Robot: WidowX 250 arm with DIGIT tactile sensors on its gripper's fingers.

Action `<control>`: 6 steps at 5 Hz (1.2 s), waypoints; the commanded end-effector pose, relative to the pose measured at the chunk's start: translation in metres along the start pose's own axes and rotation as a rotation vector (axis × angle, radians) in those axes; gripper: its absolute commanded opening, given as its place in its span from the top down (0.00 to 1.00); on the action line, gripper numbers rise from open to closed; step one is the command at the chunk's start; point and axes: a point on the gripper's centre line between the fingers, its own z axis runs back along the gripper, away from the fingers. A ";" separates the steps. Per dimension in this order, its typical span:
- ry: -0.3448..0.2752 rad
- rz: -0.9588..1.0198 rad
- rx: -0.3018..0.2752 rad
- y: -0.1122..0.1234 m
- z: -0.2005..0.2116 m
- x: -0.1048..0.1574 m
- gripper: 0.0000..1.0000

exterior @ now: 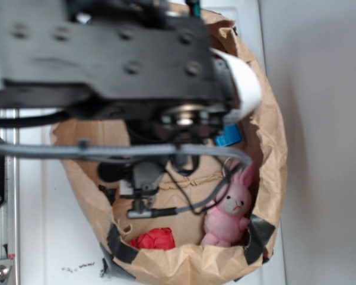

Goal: Grab the green animal.

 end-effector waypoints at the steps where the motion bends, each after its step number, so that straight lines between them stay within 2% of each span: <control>1: -0.041 0.029 -0.004 0.000 -0.024 0.019 0.00; 5: -0.041 0.029 -0.004 0.000 -0.024 0.019 0.00; 6: -0.007 0.054 -0.058 0.011 -0.043 0.035 0.00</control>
